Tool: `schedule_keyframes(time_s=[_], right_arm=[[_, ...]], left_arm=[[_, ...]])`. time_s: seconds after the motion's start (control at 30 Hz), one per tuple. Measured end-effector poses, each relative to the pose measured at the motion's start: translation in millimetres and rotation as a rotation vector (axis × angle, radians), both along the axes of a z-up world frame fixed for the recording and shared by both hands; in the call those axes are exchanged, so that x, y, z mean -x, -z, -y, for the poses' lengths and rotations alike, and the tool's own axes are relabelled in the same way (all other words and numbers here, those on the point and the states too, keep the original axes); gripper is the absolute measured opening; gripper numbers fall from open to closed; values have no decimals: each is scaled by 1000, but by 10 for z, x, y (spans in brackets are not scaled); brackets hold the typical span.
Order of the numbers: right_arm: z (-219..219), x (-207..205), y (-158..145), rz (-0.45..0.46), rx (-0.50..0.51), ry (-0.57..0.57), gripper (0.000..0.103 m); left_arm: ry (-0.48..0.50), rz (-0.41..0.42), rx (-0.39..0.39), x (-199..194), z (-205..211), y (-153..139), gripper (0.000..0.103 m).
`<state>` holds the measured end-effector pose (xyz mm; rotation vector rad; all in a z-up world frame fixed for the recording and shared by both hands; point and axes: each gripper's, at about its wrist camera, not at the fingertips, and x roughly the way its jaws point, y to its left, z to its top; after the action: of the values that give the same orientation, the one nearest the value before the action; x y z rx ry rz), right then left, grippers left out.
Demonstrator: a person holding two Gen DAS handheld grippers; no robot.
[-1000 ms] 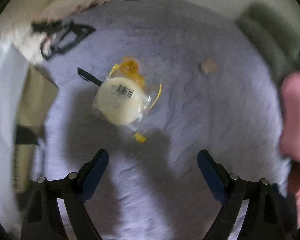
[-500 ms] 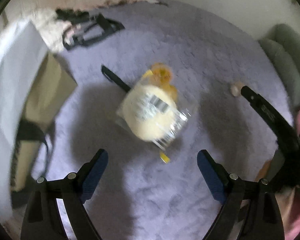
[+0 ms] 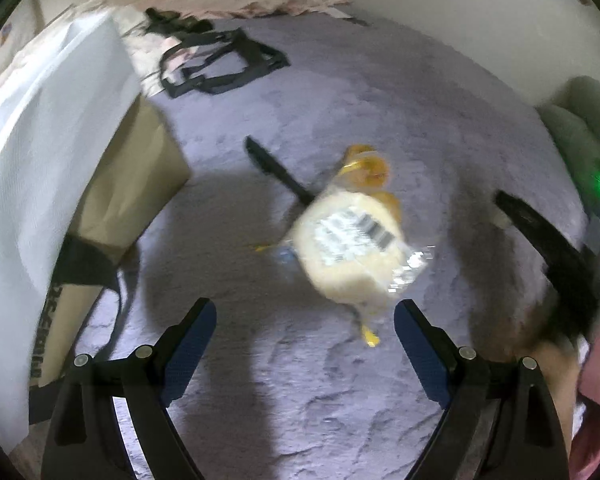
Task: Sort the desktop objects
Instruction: 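Reach the right gripper to the small beige block and grasp it, then grasp the wrapped round bun with the left gripper while the right holds the block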
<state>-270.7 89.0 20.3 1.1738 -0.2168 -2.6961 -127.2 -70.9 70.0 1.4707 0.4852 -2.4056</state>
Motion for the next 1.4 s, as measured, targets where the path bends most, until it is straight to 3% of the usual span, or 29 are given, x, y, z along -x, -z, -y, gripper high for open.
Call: schedule_keyframes(time_s=[0.2,0.33,0.43,0.6,0.73,0.8,0.83,0.93,1.0,1.13,1.23,1.3,1.4], right_arm=[[-226,-772,-90,-68,333,-9,34],[-321,-1191,34,-132,449,-31,34],[-336,-1180,60,-118,486,-49,34],[-417,-1159,15,-123,531,-63,34],[-437,-1110,15,-113,533,-77,34],[-449,-1129,23,-109,547,-76,34],[-462,-1130,25,-107,553,-74,34],[-522,-1144,37,-106,574,-58,34],[-579,-1142,52,-105,590,-40,34],[-643,-1101,108,-80,633,-32,34],[-629,-1076,134,-60,620,-37,34],[-621,-1065,152,-50,626,-39,34],[-624,-1047,170,-42,644,-46,34]], left_arm=[[-153,0,-101,-207,222,279,90],[-214,-54,-113,-290,312,391,90],[-195,-97,-76,-282,279,386,90],[-34,-213,-6,-159,74,296,90],[151,-213,222,12,-209,141,90],[238,-206,279,86,-233,92,91],[299,-190,352,130,-255,66,92],[423,-168,465,187,-258,92,93],[505,-158,414,201,-193,103,93],[647,-198,211,238,-168,55,93],[703,-203,149,321,-179,61,93],[731,-195,168,378,-223,112,93],[713,-112,306,508,-297,317,93]])
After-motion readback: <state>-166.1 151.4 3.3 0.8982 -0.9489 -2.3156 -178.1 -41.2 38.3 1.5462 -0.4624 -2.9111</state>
